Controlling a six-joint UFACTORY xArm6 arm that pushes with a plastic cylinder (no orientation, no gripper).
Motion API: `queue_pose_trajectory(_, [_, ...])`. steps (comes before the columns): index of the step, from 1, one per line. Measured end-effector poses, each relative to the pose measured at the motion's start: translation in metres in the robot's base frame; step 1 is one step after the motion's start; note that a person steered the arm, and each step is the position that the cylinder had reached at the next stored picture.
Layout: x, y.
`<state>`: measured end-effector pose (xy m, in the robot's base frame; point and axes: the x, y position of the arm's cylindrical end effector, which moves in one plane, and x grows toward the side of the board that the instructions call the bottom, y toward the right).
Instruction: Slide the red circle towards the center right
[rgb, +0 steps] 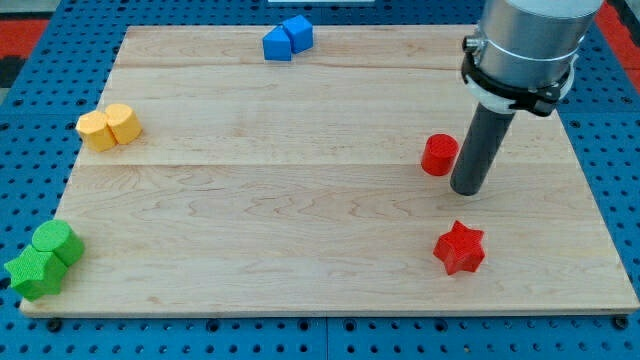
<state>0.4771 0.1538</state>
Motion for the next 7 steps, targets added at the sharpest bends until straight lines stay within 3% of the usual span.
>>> queue_pose_trajectory(1, [-0.020,-0.015])
queue_pose_trajectory(3, [-0.028,-0.108])
queue_pose_trajectory(4, [-0.063,-0.089])
queue_pose_trajectory(5, [-0.062,0.007])
queue_pose_trajectory(6, [-0.039,-0.008])
queue_pose_trajectory(7, [0.044,-0.021])
